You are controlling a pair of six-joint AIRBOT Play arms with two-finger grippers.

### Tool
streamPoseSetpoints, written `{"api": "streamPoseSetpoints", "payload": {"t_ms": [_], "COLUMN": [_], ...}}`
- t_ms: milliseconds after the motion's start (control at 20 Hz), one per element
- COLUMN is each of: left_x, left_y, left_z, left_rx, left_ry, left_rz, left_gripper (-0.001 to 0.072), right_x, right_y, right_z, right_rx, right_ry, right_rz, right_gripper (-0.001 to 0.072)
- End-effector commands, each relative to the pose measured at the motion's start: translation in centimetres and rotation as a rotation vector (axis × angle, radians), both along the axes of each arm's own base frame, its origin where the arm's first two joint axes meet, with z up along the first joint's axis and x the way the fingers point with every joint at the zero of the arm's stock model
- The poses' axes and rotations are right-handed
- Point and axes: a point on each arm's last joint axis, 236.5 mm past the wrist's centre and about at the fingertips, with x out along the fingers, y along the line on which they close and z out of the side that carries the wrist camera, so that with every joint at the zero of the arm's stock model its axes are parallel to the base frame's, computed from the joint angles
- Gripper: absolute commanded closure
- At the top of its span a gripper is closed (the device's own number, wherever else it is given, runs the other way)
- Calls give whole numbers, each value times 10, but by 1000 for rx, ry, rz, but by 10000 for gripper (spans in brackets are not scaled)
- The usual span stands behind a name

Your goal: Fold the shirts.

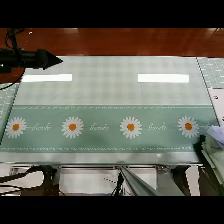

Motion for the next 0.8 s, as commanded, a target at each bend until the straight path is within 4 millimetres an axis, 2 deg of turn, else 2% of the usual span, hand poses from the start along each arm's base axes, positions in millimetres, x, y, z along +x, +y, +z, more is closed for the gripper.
{"api": "streamPoseSetpoints", "payload": {"t_ms": [0,100,200,250,300,350,400,500,550,600,650,700,750], "left_x": [7,7,6,6,6,7,8,18,22,21,17,10,4], "left_y": [4,4,4,4,3,3,4,9,11,7,2,-4,-6], "left_z": [1,1,0,1,1,1,1,2,3,4,3,-3,-12], "left_rx": [7,8,22,24,30,31,32,39,42,43,54,99,177], "left_ry": [-19,-20,-38,-43,-51,-54,-57,-80,-91,-92,-88,-67,-19], "left_rz": [24,23,8,5,-1,-2,3,43,61,52,32,10,13], "left_gripper": [686,686,685,684,656,548,409,126,95,95,95,96,100], "right_x": [-17,-30,-16,3,30,72,118,214,256,286,305,316,320], "right_y": [3,-3,-15,-23,-31,-35,-32,-6,16,41,62,83,100], "right_z": [6,16,17,14,12,12,18,49,69,84,89,80,60], "right_rx": [-19,-75,-112,-123,-137,-148,-155,-132,-57,58,166,269,333], "right_ry": [28,64,25,-35,-120,-251,-401,-795,-1015,-1189,-1270,-1262,-1174], "right_rz": [-42,-88,-38,22,102,227,355,560,620,665,717,775,846], "right_gripper": [300,300,303,302,302,302,302,300,296,232,208,209,206]}}
